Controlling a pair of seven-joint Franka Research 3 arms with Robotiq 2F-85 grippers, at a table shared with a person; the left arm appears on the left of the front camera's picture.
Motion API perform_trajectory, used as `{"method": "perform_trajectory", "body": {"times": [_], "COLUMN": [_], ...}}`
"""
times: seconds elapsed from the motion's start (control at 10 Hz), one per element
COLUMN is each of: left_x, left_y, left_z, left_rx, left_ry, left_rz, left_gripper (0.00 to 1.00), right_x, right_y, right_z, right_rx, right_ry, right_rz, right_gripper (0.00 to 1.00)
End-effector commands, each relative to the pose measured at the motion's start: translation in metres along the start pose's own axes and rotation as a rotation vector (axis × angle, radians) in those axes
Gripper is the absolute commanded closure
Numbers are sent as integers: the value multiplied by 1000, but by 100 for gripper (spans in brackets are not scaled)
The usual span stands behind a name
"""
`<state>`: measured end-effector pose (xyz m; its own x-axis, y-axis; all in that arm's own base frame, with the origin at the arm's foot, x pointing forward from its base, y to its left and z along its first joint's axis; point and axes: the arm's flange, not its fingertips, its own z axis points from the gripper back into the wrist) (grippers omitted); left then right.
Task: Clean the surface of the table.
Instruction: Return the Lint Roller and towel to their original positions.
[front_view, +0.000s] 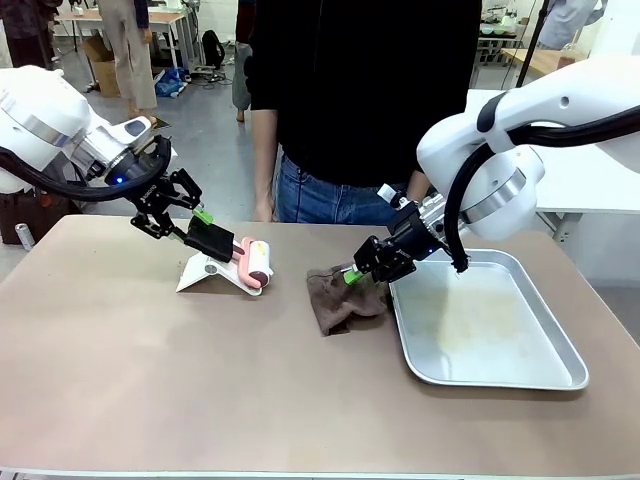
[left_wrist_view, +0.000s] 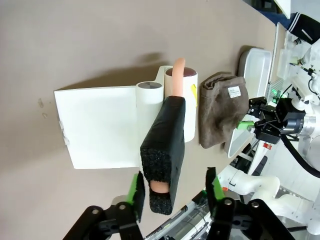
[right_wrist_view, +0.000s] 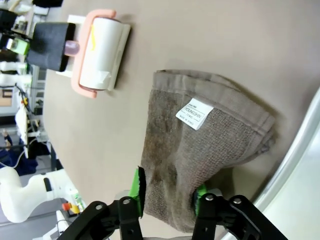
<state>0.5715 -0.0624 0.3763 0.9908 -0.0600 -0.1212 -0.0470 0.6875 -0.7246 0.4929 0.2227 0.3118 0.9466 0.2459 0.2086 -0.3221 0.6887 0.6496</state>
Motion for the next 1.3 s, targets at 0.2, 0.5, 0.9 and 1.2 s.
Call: {"method": "perform_trajectory", "body": {"times": [0.2, 0.5, 0.9, 1.2], "left_x": [-6, -27, -73, -133], "left_y": [4, 0, -18, -12], "left_z": [24, 58, 98, 146], "left_rx": [-35, -49, -95, -158], "left_ry": [-54, -103, -139, -145], "left_rz": [-11, -23, -57, -175], "left_gripper": [0, 0, 0, 0], "right_x": [6, 11, 27, 7], "right_y": [8, 29, 79, 90], "right_z": [3, 4, 28, 95], "right_rx": [0, -134, -409, -391], "right_ry": [-4, 50, 99, -21], "right_rz": [1, 53, 114, 29], "right_gripper": [0, 0, 0, 0]}}
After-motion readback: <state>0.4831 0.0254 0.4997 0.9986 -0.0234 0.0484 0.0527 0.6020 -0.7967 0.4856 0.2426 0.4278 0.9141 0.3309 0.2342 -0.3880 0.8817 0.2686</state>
